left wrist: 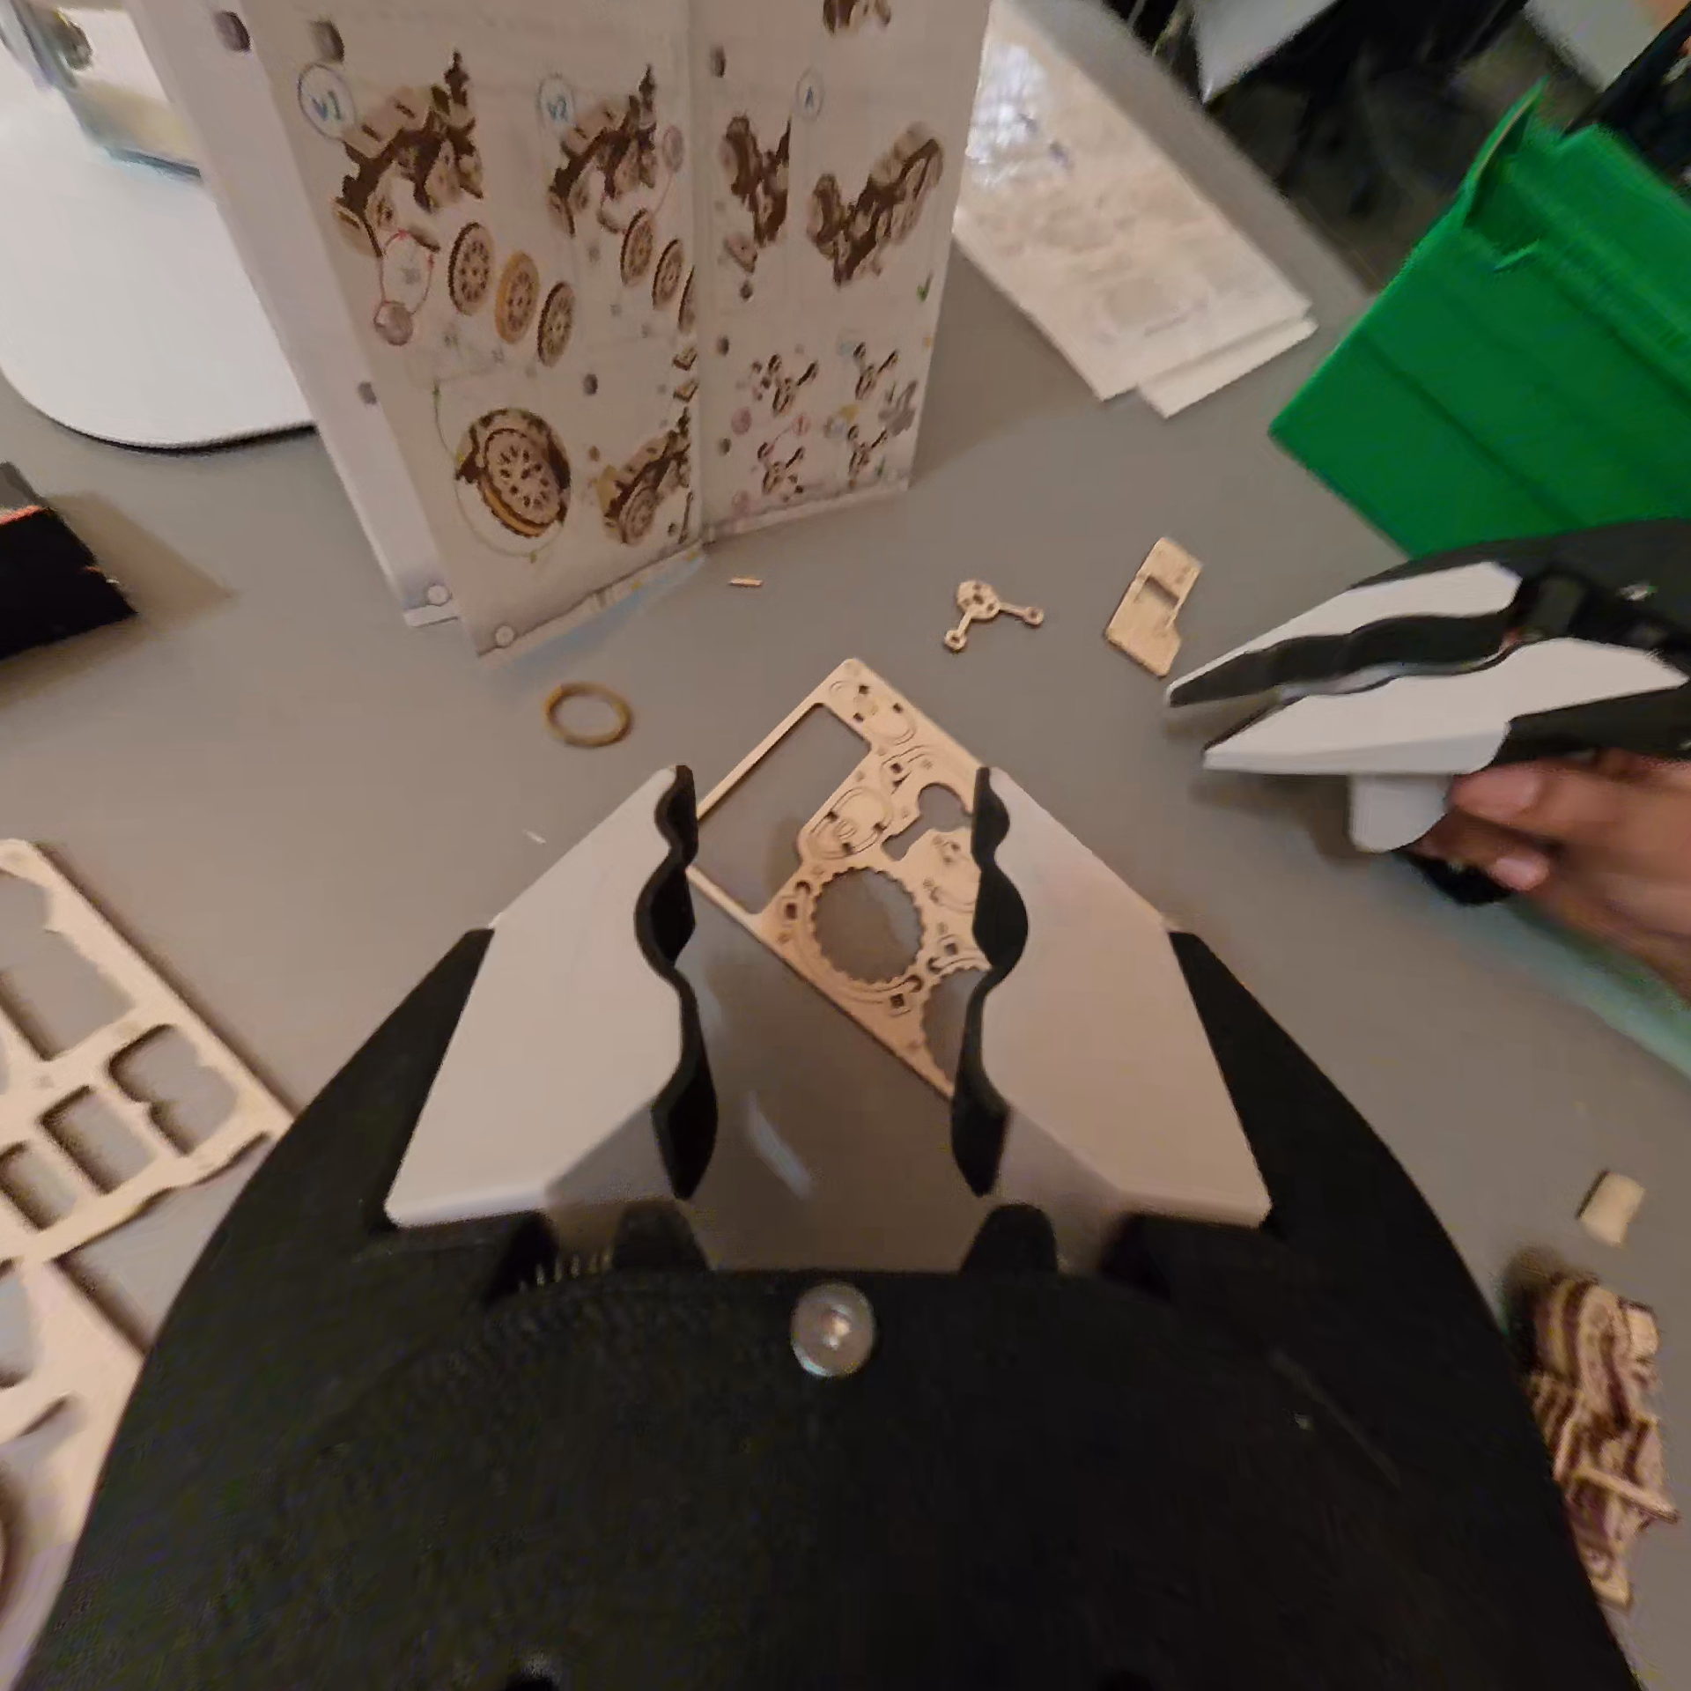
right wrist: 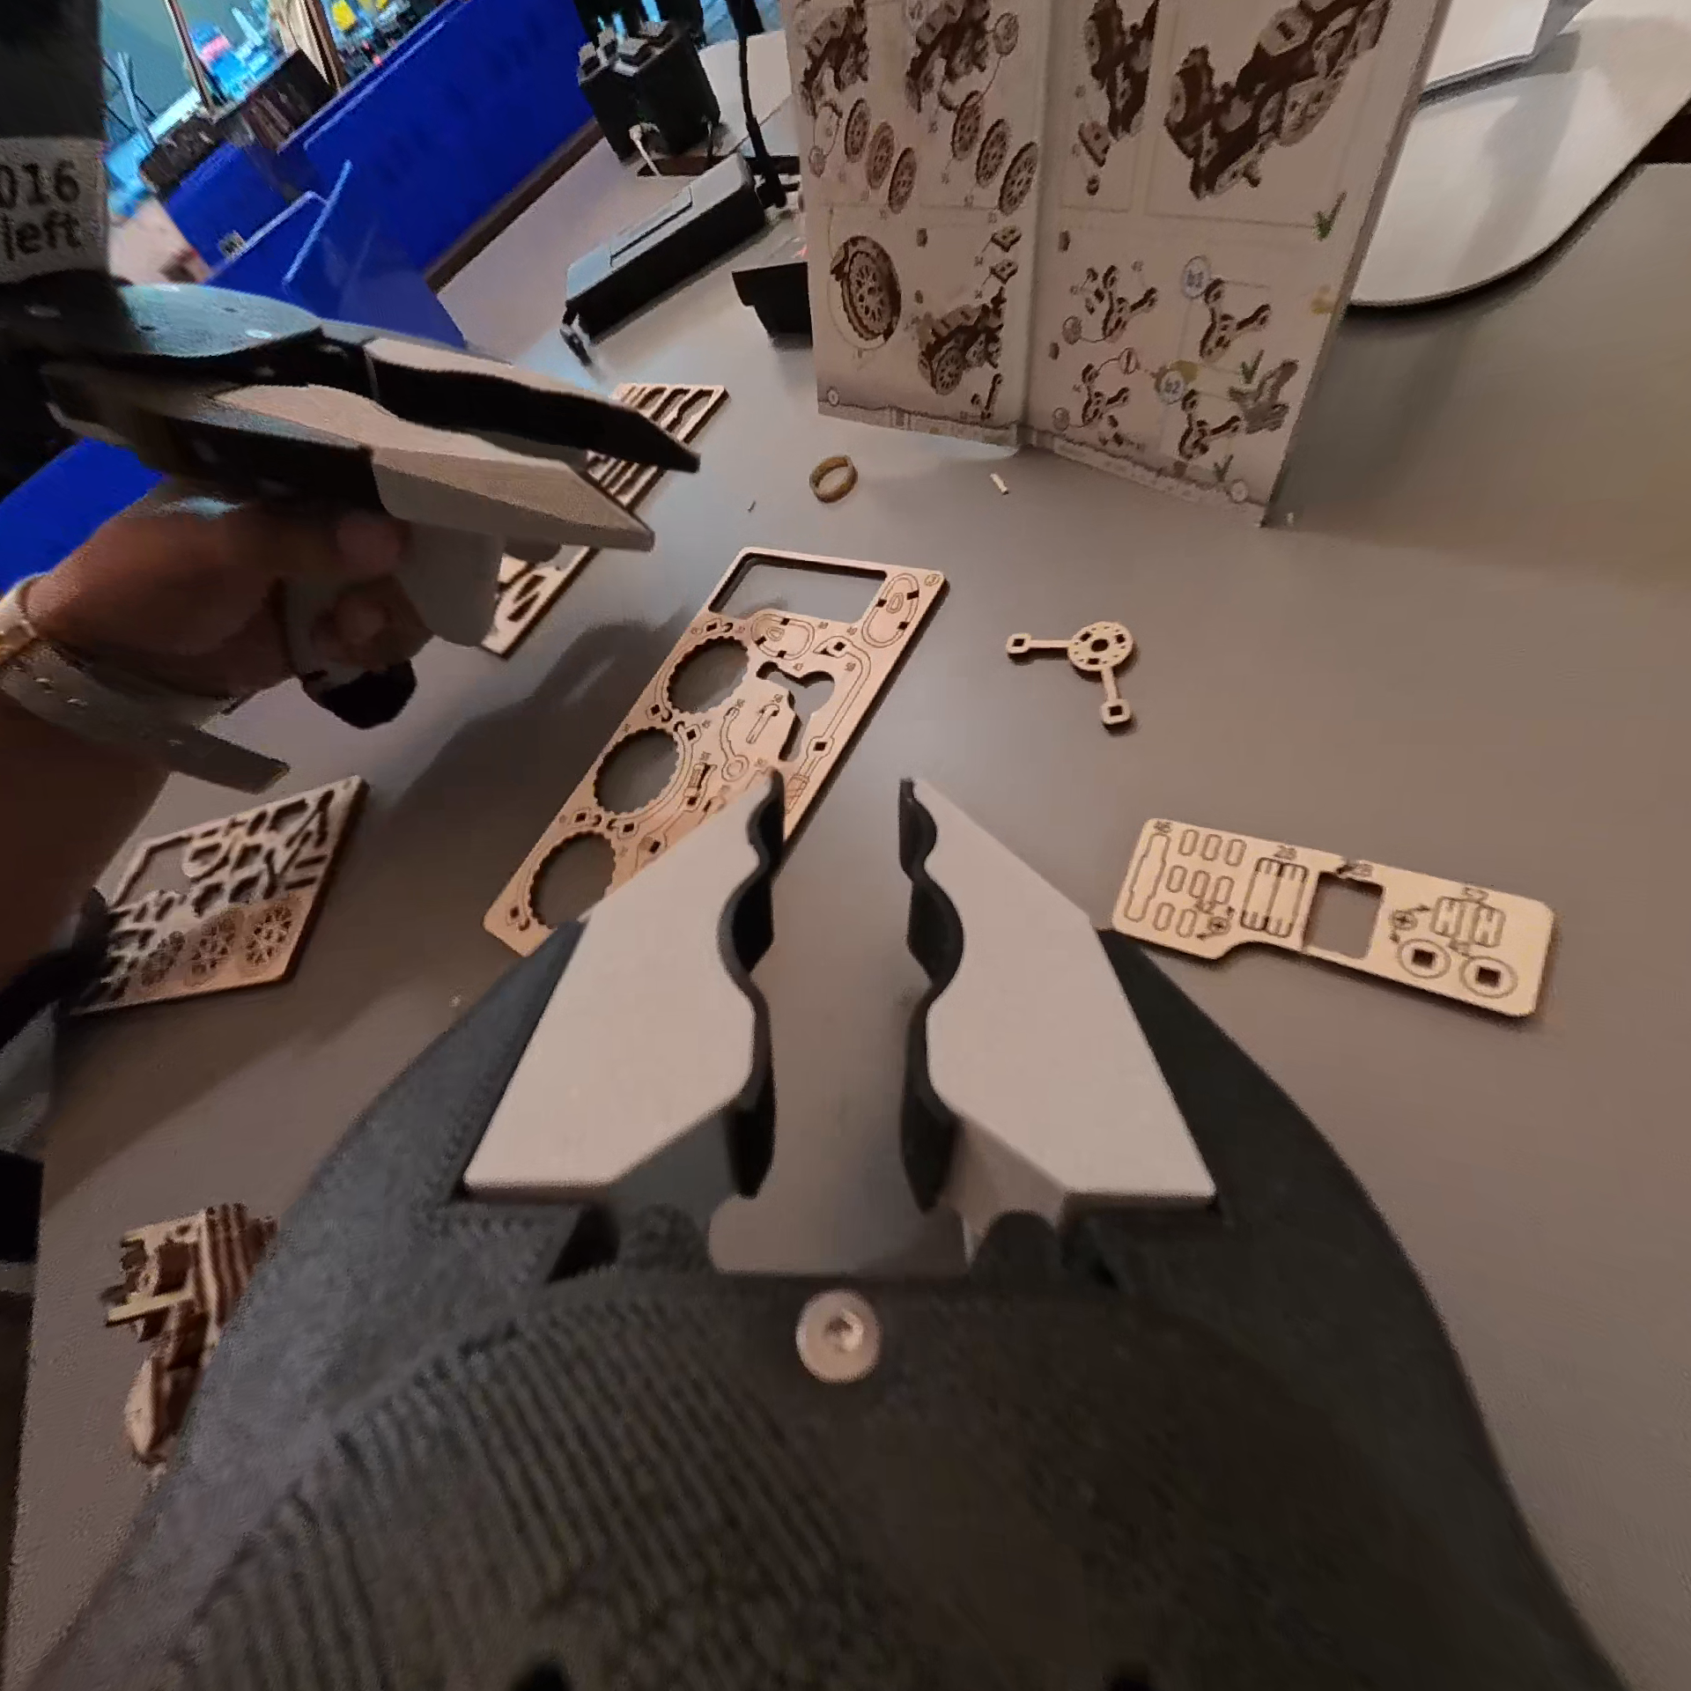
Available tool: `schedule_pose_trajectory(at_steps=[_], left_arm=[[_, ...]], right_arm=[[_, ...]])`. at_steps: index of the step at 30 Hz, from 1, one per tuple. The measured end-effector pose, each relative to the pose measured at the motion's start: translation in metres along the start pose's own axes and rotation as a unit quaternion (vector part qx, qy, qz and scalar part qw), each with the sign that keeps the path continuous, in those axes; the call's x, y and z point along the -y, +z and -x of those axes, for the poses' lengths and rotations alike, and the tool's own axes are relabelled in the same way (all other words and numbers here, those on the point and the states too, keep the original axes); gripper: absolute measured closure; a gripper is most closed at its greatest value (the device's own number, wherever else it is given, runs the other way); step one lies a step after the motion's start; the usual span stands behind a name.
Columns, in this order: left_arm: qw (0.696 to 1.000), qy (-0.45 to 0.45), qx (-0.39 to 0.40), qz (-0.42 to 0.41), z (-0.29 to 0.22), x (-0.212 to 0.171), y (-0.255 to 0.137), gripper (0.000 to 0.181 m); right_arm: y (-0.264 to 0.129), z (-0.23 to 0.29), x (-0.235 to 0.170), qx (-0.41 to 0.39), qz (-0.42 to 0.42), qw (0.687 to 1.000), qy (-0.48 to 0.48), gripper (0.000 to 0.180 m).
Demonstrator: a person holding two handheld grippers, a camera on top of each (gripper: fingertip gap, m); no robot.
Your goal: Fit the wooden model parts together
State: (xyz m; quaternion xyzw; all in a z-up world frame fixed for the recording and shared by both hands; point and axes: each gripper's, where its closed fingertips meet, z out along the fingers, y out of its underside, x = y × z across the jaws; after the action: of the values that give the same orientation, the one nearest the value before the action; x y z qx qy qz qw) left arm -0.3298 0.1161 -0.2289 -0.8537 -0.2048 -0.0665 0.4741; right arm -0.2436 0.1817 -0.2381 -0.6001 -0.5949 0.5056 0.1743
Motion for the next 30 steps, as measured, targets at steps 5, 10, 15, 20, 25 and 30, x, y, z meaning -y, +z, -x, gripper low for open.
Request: schedule_pose_trajectory(at_steps=[5, 10, 15, 20, 25, 30], left_arm=[[0.998, -0.033, 0.011, -0.056, -0.009, -0.01, 0.002, 0.125], [0.995, -0.033, 0.025, -0.095, -0.01, -0.006, -0.003, 0.132], [0.991, -0.07, 0.007, -0.117, -0.001, -0.001, -0.008, 0.139], [0.987, -0.124, -0.042, -0.091, 0.001, -0.007, 0.0, 0.154], [0.985, -0.141, -0.052, -0.085, 0.004, -0.006, 0.004, 0.181], [0.989, -0.128, -0.031, -0.072, 0.006, -0.008, 0.008, 0.181]], right_arm=[[0.005, 0.003, -0.007, -0.026, 0.022, 0.998, -0.048, 0.157], [0.011, 0.006, -0.014, -0.05, 0.047, 0.993, -0.095, 0.156], [0.013, 0.005, -0.018, -0.058, 0.058, 0.991, -0.102, 0.154], [0.015, 0.003, -0.02, -0.068, 0.068, 0.99, -0.104, 0.154], [0.016, 0.0, -0.022, -0.078, 0.075, 0.989, -0.106, 0.155], [0.012, -0.003, -0.02, -0.092, 0.067, 0.988, -0.106, 0.159]])
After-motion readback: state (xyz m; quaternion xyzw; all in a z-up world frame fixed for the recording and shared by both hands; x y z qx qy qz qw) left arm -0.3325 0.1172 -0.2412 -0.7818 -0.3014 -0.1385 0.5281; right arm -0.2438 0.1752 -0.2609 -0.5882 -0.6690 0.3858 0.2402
